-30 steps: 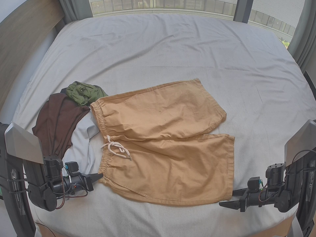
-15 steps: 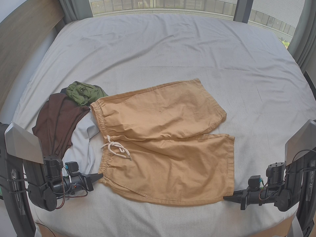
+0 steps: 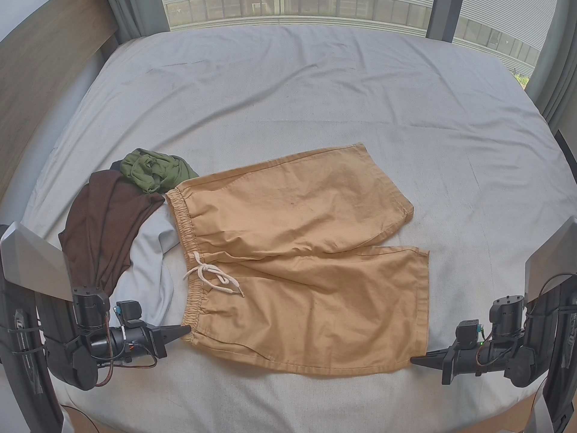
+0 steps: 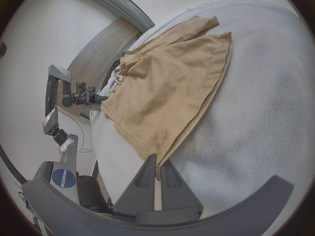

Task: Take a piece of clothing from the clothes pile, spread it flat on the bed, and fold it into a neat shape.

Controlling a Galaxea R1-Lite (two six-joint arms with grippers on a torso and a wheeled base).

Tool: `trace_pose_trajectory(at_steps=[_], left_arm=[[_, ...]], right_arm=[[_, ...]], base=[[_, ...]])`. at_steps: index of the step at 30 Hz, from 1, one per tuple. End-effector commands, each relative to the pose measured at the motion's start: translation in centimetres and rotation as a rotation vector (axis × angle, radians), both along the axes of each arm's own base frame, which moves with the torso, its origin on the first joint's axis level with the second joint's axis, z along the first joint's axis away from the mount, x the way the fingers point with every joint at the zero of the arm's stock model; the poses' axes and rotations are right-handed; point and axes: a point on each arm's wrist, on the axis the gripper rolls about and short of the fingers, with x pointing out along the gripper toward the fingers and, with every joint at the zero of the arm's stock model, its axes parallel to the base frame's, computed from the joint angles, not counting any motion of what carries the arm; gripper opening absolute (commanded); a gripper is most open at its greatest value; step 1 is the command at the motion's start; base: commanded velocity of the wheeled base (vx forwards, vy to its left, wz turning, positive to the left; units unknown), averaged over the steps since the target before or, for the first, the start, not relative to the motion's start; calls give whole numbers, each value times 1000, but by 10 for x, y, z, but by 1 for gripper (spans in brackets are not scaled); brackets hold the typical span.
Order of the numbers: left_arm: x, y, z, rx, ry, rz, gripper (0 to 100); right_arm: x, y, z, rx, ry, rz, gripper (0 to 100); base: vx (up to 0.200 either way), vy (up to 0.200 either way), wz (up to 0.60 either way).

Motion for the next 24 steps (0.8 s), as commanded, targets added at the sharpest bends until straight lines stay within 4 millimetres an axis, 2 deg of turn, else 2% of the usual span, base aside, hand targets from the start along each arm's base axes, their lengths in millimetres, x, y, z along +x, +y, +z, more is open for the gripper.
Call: trace_pose_trajectory(at_steps=[1, 8, 19, 24], left_arm=[[-13, 2, 15, -21, -14, -14, 0], [-25, 2, 20, -23, -3, -22, 0], [-43, 2, 24, -45, 35, -57, 0], [-44, 5, 23, -29, 29, -58, 0]], right_arm=[[-5, 0, 9, 5, -20, 4, 0], [-6, -1, 11, 1, -8, 0, 0], [-18, -3, 31, -2, 11, 3, 0], [-21, -3, 32, -8, 30, 3, 0]], base=[[0, 0, 0], [0, 0, 0], [0, 0, 0], [0, 0, 0]])
